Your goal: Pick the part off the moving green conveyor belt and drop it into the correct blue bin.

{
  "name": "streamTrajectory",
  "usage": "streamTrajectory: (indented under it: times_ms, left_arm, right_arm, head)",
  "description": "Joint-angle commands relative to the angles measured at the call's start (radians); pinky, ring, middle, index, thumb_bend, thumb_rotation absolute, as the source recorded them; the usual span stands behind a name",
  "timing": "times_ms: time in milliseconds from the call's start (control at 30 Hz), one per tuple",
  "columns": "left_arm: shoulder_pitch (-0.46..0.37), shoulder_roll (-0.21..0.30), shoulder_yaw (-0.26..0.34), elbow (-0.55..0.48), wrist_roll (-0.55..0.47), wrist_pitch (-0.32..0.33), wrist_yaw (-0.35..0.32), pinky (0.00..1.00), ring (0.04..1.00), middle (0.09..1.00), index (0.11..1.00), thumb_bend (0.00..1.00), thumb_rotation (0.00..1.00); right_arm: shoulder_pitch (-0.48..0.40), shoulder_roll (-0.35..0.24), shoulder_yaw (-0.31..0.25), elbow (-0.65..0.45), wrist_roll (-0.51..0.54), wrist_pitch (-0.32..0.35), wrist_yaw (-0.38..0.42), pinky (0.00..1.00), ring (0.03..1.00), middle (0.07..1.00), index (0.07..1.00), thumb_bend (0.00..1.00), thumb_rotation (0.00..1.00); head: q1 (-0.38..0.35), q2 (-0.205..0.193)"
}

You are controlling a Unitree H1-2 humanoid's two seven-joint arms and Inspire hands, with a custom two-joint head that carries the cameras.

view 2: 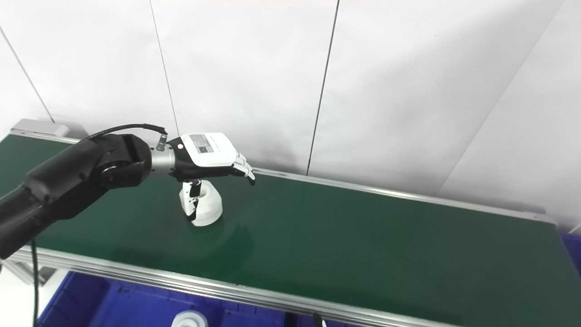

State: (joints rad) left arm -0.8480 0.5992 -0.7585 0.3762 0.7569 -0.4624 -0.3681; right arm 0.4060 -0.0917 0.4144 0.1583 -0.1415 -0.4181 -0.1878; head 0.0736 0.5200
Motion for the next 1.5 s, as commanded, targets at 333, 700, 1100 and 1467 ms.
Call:
streamTrajectory:
  times_ms: [333,700,1100,1467]
  left_arm:
    - [-0.039,-0.049,0.003,0.123,0.156,-0.001,0.188,0.83,0.866,0.867,0.836,1.00,0.22]
    - [0.011,-0.114,0.013,0.223,0.301,0.013,0.319,0.84,0.880,0.878,0.864,1.00,0.24]
    - [0.053,-0.167,-0.007,0.250,0.294,-0.005,0.327,0.82,0.868,0.872,0.859,1.00,0.23]
    - [0.041,-0.225,-0.057,0.381,0.243,-0.007,0.561,0.51,0.515,0.534,0.502,0.55,0.01]
  right_arm:
    - [0.033,-0.006,0.010,-0.070,-0.006,-0.052,-0.014,0.94,0.972,1.000,1.000,0.76,1.00]
    - [0.043,-0.006,0.010,-0.086,-0.006,-0.052,-0.010,0.94,0.965,0.996,1.000,0.78,1.00]
    - [0.045,-0.001,0.016,-0.091,-0.004,-0.052,-0.006,0.94,0.967,0.996,1.000,0.79,1.00]
    - [0.046,0.008,0.022,-0.096,0.006,-0.052,-0.003,0.95,0.962,0.991,1.000,0.79,1.00]
  head:
    - [-0.010,0.019]
    - [-0.020,0.033]
    - [-0.028,0.042]
    - [-0.044,0.051]
